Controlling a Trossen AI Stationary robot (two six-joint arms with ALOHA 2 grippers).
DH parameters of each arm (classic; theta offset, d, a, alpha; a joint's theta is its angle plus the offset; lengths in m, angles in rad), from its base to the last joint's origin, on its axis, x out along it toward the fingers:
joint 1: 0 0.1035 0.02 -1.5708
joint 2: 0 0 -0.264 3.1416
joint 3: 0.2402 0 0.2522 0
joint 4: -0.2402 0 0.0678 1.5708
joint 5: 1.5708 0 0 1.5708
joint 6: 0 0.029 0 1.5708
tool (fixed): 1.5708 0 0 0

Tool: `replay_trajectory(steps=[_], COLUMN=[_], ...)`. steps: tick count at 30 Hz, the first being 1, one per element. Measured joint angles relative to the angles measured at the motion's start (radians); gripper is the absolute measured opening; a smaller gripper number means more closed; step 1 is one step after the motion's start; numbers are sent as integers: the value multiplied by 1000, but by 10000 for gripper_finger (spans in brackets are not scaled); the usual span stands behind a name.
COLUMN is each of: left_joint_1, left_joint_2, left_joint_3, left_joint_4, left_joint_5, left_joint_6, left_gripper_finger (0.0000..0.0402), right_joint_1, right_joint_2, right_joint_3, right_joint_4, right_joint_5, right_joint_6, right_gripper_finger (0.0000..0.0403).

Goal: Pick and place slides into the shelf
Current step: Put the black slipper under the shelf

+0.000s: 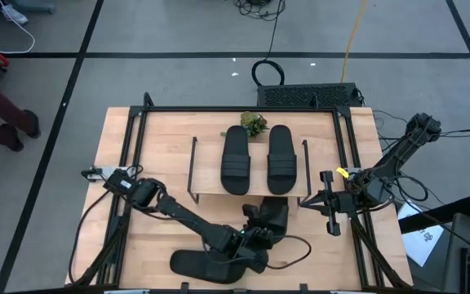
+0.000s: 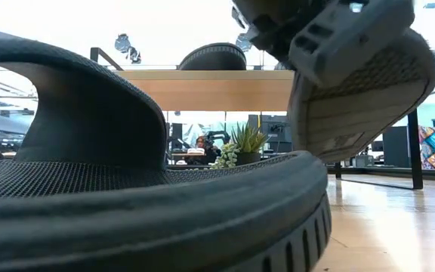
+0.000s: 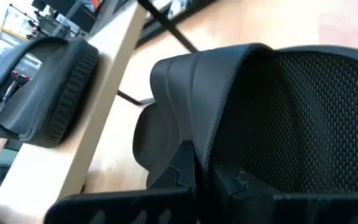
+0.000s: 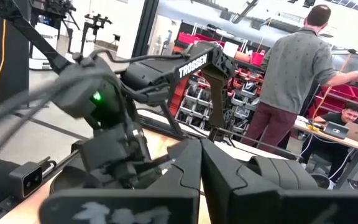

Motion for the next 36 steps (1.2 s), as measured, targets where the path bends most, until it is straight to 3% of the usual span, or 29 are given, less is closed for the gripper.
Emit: replay_trajectory(steps=[16, 32, 36], left_joint_1=[79, 96, 101], left_joint_2=[42, 80, 80], left_joint_3=[-3, -3, -3], left_joint_4=[5, 71, 79], left_joint_5=[62, -68, -46], left_joint_6=[28, 26, 22], left_gripper_finger=[0, 0, 0], right_joint_1=[0, 0, 0], right_joint_2=[0, 0, 0], right_joint_3=[0, 0, 0], right_joint_4=[1, 4, 4], right_joint_5=[0, 0, 0], right_joint_6=[-4, -4, -4], right_gripper_finger=[0, 0, 0])
